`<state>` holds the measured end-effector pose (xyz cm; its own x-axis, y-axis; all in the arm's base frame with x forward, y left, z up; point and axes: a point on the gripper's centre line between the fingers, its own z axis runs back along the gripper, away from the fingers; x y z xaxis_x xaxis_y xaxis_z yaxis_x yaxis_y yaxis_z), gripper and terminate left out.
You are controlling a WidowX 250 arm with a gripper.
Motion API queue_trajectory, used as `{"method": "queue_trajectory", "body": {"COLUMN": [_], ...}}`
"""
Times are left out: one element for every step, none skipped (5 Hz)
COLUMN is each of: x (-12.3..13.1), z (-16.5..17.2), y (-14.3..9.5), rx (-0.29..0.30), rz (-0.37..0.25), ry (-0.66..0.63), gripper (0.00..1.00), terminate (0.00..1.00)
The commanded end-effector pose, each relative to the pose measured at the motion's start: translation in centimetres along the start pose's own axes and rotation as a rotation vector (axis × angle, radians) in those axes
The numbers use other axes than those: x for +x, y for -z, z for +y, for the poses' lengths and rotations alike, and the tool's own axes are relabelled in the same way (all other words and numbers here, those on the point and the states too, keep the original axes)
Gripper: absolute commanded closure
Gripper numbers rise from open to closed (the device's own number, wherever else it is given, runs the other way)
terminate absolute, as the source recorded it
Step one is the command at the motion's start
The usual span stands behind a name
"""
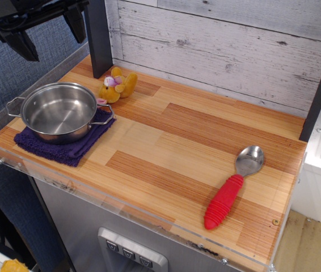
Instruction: Place the brown toy to the left of the spoon.
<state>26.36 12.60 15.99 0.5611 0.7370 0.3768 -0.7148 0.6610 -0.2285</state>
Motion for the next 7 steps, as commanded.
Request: {"method": "queue_trajectory", "body": {"x": [0.0, 1.8, 3.1, 4.5, 5.0, 5.7, 5.9], "z": [0.0, -1.2, -1.8, -2.2, -2.7, -3.4, -3.5], "y": [0.0, 1.1, 2.4, 4.2, 5.9, 8.1, 10.0], "rx": [0.000, 0.004, 0.014, 0.026, 0.035, 0.049, 0.013], "rz": [0.000, 0.004, 0.001, 0.025, 0.043, 0.070, 0.106], "ry": [0.000, -0.050, -0.038, -0.036, -0.025, -0.015, -0.037], "gripper": [0.00, 0.00, 0.00, 0.00, 0.00, 0.00, 0.00], "terminate": [0.00, 0.00, 0.00, 0.00, 0.00, 0.00, 0.00]}}
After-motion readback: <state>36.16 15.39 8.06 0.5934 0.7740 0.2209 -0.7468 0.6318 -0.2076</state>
